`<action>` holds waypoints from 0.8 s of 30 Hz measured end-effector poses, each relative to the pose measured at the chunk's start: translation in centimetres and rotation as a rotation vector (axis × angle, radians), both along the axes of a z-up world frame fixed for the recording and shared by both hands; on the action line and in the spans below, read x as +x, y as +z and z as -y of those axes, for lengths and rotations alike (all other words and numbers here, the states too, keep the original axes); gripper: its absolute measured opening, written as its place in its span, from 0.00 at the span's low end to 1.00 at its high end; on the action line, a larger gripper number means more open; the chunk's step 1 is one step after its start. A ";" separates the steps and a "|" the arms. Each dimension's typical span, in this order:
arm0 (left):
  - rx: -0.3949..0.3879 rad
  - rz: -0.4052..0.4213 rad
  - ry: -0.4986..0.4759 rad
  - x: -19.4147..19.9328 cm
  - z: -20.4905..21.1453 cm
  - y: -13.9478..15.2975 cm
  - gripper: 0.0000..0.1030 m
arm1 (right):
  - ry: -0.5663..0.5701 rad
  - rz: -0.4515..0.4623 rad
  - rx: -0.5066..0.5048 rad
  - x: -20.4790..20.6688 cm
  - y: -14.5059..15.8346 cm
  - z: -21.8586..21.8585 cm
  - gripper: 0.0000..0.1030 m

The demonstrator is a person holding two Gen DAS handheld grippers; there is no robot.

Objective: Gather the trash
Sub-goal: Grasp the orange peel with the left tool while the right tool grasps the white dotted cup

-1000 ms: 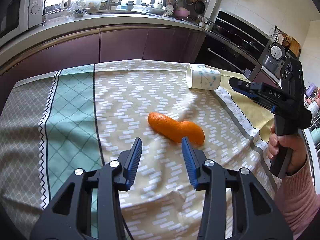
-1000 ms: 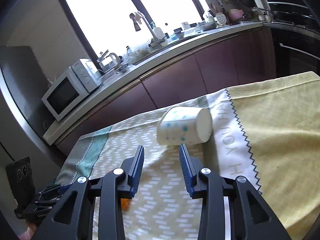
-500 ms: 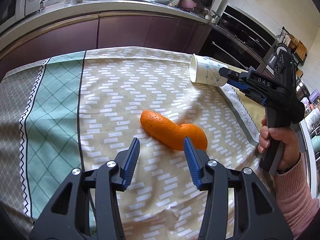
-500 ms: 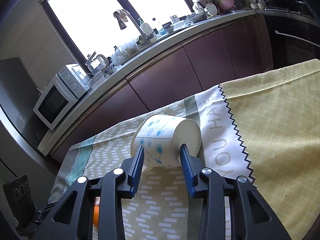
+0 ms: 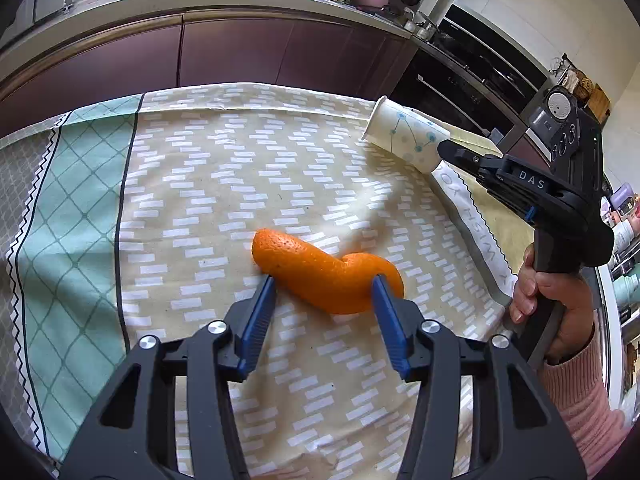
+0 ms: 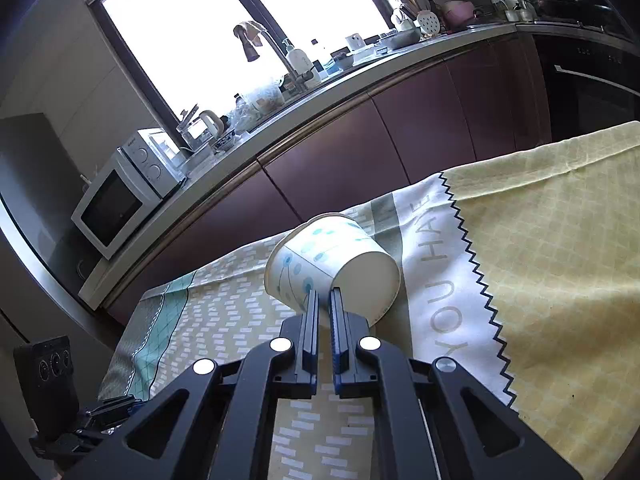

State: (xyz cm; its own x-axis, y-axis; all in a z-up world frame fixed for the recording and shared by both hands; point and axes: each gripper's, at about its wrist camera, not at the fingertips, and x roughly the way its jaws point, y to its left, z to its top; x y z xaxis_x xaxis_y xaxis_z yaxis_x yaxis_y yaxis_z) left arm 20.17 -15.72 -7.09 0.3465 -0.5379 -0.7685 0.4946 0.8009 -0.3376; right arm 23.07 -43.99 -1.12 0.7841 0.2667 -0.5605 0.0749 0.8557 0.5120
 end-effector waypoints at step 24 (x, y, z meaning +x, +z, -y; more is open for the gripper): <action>-0.033 -0.044 -0.003 0.2 -0.1 0.2 0.45 | 0.100 0.044 0.126 -5.1 0.3 -1.8 0.02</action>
